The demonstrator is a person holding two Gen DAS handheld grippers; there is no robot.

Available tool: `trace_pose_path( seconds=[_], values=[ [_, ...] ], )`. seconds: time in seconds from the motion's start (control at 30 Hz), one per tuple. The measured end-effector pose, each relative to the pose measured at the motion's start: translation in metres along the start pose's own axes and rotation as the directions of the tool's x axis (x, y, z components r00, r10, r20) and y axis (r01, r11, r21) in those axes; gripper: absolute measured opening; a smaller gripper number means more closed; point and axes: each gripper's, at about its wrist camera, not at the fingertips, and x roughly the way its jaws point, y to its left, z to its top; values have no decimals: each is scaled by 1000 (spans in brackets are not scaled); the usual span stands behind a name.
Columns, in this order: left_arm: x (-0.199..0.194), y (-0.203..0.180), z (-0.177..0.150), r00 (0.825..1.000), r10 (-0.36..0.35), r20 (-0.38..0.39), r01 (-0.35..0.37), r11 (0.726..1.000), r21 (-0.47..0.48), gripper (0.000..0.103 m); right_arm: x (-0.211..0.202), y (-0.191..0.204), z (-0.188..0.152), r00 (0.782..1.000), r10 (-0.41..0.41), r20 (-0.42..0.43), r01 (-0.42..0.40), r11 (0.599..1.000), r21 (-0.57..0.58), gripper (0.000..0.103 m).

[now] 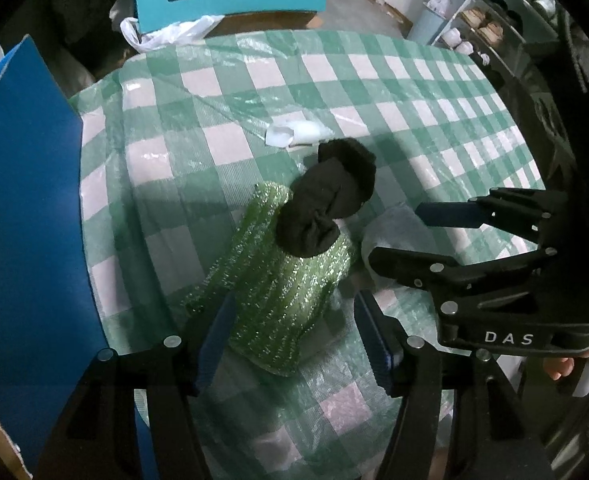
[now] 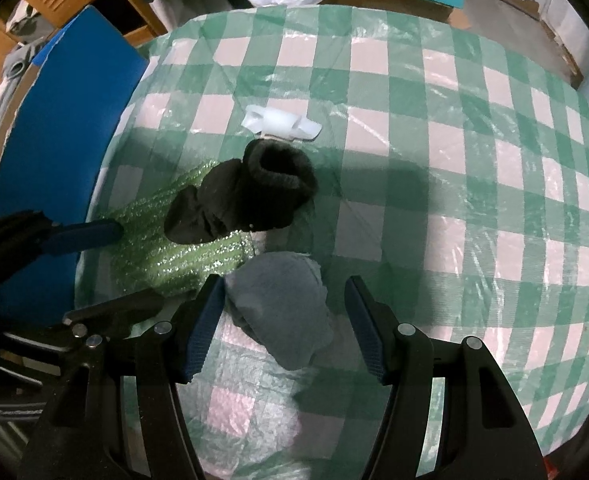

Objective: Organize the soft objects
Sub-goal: 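Close the left tool on the green bubble wrap while the right tool grasps the grey sock, then lift the bubble wrap with the left tool while the right tool lifts the grey sock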

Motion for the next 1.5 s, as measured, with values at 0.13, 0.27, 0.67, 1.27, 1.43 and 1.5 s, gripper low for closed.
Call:
trace_pose_path(
  seconds=[0.13, 0.27, 0.67, 1.27, 1.43, 1.5],
  values=[
    [3, -3, 0, 1000, 7, -5, -6, 1000, 13, 67, 3, -2, -1, 1000, 2, -19, -2, 1000, -2, 51],
    [6, -2, 1, 1000, 12, -10, -12, 1000, 20, 67, 8, -4, -3, 999, 6, -42, -6, 1000, -1, 40],
    [16, -15, 1, 998, 64, -1, -63, 991, 116, 70, -7, -22, -9, 999, -30, -33, 31, 999, 38, 29],
    [12, -30, -8, 998, 61, 7, -61, 981, 184, 10, -49, -24, -11, 999, -11, 39, 9, 999, 48, 25],
    [-1, -35, -11, 1000, 9, 4, -9, 984, 176, 10, -55, -18, -8, 998, -5, 61, 2, 999, 51, 24],
    [-8, -37, -12, 1000, -6, 11, 4, 985, 174, 10, -56, -16, -6, 998, -4, 68, 0, 999, 53, 24]
  ],
)
